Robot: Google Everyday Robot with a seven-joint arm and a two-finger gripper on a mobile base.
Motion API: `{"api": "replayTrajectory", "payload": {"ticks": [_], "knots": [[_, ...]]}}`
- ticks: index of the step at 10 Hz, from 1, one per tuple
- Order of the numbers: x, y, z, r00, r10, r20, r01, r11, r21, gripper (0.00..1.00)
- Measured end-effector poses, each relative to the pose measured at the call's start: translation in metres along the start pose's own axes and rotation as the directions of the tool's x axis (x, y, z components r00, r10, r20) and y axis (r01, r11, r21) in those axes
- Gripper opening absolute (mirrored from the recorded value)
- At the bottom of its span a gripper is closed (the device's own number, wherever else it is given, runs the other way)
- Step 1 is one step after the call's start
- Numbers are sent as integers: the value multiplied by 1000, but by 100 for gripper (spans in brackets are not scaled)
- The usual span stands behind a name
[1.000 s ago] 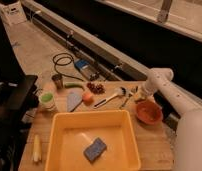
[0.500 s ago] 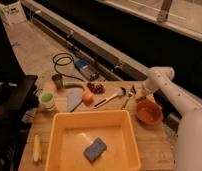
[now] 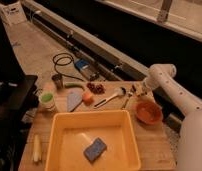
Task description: Place eraser in metal cup
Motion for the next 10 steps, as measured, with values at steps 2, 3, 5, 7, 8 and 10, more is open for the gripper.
{"api": "replayTrajectory", "payload": {"ticks": [2, 3, 5, 7, 8, 10], "knots": [[-15, 7, -9, 999, -18, 37, 18, 1000, -13, 0], [-21, 11, -15, 998, -20, 56, 22, 999, -32, 0], [-26, 17, -25, 996, -21, 86, 27, 997, -67, 0], [-36, 31, -42, 991, -23, 130, 40, 990, -133, 0], [-39, 43, -51, 988, -27, 150, 54, 982, -180, 0], [-44, 76, -64, 982, -54, 181, 101, 959, -265, 0]]}}
